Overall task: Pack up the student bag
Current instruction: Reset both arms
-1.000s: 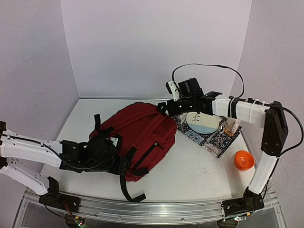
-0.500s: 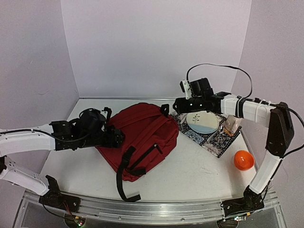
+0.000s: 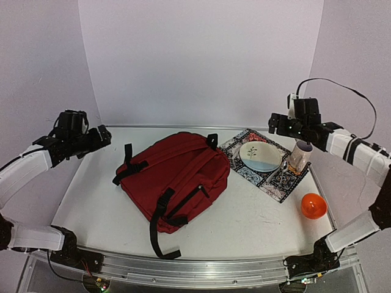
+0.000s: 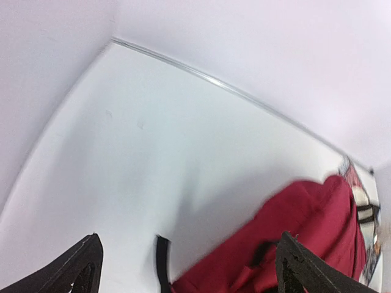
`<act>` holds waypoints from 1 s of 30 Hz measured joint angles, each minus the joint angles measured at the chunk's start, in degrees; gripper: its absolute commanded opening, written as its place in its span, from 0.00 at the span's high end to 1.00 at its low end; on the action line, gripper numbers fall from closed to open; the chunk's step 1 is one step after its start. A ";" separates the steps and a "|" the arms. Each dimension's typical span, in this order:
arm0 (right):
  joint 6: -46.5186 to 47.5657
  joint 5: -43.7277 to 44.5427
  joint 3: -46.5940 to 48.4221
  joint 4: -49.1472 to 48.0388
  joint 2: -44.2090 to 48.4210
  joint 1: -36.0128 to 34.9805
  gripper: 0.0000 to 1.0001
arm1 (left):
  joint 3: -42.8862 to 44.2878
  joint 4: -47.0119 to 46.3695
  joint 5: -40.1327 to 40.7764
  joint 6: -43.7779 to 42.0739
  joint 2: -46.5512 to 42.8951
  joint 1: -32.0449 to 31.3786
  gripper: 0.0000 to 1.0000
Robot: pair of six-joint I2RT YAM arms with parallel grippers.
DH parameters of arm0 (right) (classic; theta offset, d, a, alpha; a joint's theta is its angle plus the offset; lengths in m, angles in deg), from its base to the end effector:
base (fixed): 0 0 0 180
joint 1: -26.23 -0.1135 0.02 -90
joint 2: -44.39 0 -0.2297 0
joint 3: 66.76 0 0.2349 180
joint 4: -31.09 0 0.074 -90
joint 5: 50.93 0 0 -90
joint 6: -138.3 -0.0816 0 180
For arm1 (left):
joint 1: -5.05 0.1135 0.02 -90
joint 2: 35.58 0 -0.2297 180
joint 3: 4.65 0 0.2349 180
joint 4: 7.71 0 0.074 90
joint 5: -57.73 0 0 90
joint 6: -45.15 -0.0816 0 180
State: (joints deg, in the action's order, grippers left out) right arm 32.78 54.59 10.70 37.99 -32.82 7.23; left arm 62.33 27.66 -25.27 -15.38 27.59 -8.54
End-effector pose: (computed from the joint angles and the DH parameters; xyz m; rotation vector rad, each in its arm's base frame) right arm 0.3434 0.0951 0.3209 0.1523 1.6807 0.2245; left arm 0.2772 -0.0568 0.2530 -0.3668 2.1016 -0.3163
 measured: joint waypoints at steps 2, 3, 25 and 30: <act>0.48 2.66 -4.59 -1.71 5.64 0.00 0.02 | -0.14 0.40 -1.63 -0.10 -2.22 5.10 0.00; 0.80 3.92 -6.77 -2.02 8.87 0.00 0.02 | -0.15 0.48 -1.76 -0.13 -3.49 6.92 0.01; 6.93 9.04 -36.90 -2.59 67.71 -0.02 0.02 | -10.20 1.50 0.14 -11.44 -51.81 11.13 0.01; 6.98 9.08 -38.40 -1.62 70.78 -0.02 0.02 | -11.60 3.37 0.15 -11.95 -55.51 10.53 0.00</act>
State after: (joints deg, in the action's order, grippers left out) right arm 39.76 63.68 -27.70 36.37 37.95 7.20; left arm 50.73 31.04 -25.12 -27.33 -27.92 1.99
